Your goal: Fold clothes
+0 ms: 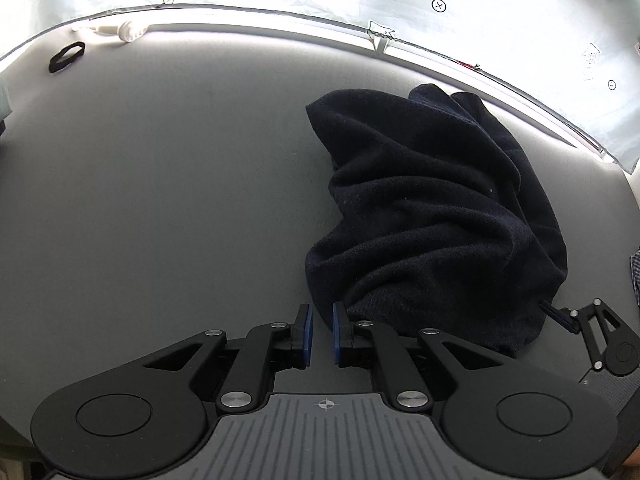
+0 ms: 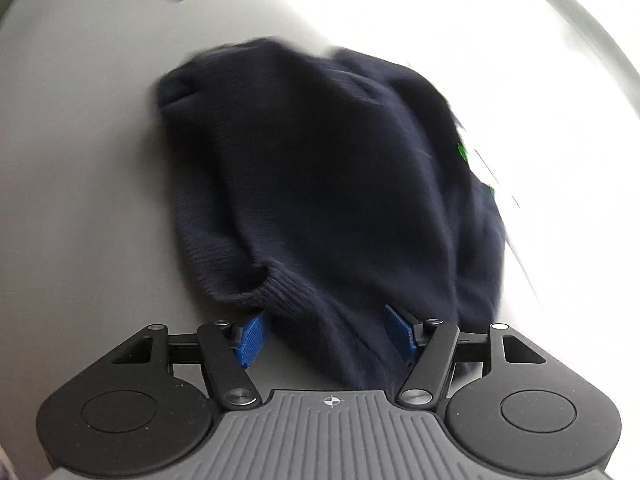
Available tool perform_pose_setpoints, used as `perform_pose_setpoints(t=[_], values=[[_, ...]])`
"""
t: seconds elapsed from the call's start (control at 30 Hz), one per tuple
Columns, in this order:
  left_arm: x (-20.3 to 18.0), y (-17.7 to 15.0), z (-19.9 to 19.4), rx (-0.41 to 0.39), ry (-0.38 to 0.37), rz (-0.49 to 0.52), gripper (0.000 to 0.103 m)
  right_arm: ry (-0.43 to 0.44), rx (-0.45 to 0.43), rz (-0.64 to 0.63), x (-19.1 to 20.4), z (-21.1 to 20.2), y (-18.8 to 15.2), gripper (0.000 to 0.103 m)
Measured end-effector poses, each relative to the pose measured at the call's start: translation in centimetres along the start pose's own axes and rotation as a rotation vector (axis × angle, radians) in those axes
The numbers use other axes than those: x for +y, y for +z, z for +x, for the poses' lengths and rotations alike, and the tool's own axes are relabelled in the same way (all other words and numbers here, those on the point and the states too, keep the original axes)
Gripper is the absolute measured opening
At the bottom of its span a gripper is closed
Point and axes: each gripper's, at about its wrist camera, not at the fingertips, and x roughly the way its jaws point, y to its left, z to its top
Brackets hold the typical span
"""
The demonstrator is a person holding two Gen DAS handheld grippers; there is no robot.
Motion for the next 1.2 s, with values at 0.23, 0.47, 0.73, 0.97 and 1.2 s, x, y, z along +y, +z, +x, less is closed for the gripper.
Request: perform_pose_setpoints(t=[0.23, 0.47, 0.73, 0.97, 1.2], values=[[0.6, -0.1, -0.1, 0.008, 0.006, -0.026, 0.017, 0.062, -0.051, -0.017, -1.4, 0.1, 0.4, 0.06], [1.4, -0.5, -0.8, -0.001, 0.035, -0.068, 0.02, -0.013, -0.097, 0.073, -1.8, 0.3, 2.5, 0.026], [2.4, -1.2, -1.3, 0.003, 0.042, -0.1, 0.025, 0.055, -0.086, -0.011, -0.5, 0.6, 2.3, 0.034], [1.3, -0.6, -1.4, -0.044, 0.075, 0.018, 0.029, 0.083, -0.082, 0.515, -7.3, -2.8, 2.2, 0.013], [-3.6, -0.8, 0.5, -0.138, 0.113, 0.38, 0.051, 0.081, -0.178, 1.058, -18.2, -7.3, 1.3, 0.013]])
